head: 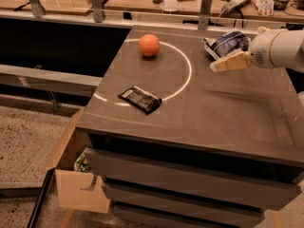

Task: Move blue chip bag near rxbar chocolate

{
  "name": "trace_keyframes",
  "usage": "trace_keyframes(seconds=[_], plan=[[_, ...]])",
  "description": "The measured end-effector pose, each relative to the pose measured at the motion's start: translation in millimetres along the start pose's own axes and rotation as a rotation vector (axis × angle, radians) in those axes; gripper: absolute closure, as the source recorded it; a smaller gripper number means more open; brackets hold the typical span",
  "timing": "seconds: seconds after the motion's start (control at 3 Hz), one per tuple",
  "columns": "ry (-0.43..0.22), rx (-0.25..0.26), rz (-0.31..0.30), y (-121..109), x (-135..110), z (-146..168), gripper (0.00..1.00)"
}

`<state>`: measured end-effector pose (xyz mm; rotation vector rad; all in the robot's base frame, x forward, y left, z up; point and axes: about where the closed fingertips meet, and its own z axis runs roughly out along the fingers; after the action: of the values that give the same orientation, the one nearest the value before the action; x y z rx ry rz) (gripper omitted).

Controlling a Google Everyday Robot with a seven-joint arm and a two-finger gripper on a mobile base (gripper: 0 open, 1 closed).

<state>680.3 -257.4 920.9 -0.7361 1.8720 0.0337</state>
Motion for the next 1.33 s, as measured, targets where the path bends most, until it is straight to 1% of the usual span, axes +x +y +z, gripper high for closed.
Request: trace_keyframes(seconds=[0.33, 0.67, 1.0, 1.33], plan=[[-0.018, 0.03, -0.015, -2, 1, 28, 0.0], [-0.012, 0.053, -0.036, -6, 7, 52, 0.0], [0.015, 0.067, -0.046, -8, 15, 70, 0.0], [0.037, 0.067, -0.05, -9, 24, 85, 0.17]])
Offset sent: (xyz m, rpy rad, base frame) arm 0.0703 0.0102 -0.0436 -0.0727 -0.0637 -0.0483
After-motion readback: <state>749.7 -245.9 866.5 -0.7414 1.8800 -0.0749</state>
